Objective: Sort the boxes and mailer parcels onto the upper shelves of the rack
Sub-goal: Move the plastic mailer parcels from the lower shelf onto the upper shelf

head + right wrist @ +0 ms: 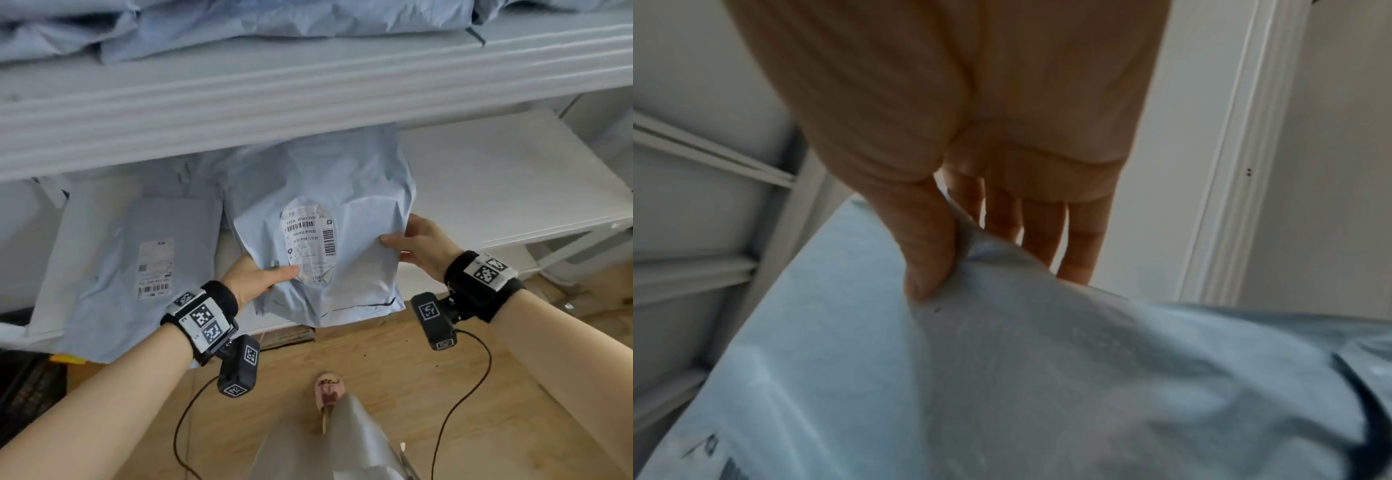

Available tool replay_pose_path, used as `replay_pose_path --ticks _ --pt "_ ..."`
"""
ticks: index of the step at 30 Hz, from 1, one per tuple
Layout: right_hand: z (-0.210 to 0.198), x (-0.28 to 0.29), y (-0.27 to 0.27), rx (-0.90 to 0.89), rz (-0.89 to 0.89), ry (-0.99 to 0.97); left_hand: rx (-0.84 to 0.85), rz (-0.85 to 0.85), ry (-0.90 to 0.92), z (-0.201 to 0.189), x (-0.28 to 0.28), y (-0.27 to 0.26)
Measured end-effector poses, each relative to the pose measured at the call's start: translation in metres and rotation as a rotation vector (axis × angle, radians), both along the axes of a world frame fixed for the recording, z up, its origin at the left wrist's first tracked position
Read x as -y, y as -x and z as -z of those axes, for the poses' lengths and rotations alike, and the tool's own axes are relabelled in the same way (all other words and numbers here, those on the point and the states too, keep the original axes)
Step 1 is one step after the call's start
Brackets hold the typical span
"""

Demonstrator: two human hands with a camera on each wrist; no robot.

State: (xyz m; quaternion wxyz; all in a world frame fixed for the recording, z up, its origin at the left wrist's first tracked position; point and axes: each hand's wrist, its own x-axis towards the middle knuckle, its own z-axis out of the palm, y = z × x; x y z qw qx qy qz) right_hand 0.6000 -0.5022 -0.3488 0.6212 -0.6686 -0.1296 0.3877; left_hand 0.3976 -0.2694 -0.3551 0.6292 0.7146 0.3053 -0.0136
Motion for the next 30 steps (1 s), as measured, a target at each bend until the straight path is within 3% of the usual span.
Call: replay_pose_path --ticks 7,11,15,22,25,30 --pt "-0.047 0.04 0.086 0.421 -0.018 0.08 0.067 0.043 -0.215 -0.032 0.033 0.072" --pt "-0.081 0.065 0.132 0.538 -0.059 0.09 0.049 0.04 -0.272 -0.055 0.047 0.113" --pt "-0.13 0.086 0.16 0.622 -0.036 0.064 0.199 0.035 -0.291 -0.102 0.046 0.124" --pt "-0.234 0.093 0.164 0.817 0.123 -0.121 0.518 0.038 -0.443 -0.215 0.042 0.108" --pt "-0.278 0.088 0.151 0.857 0.132 -0.208 0.469 0.07 -0.542 -0.252 0.033 0.098" --pt "-0.342 0.066 0.119 0.896 0.209 -0.346 0.401 0.261 -0.718 -0.298 0.022 0.075"
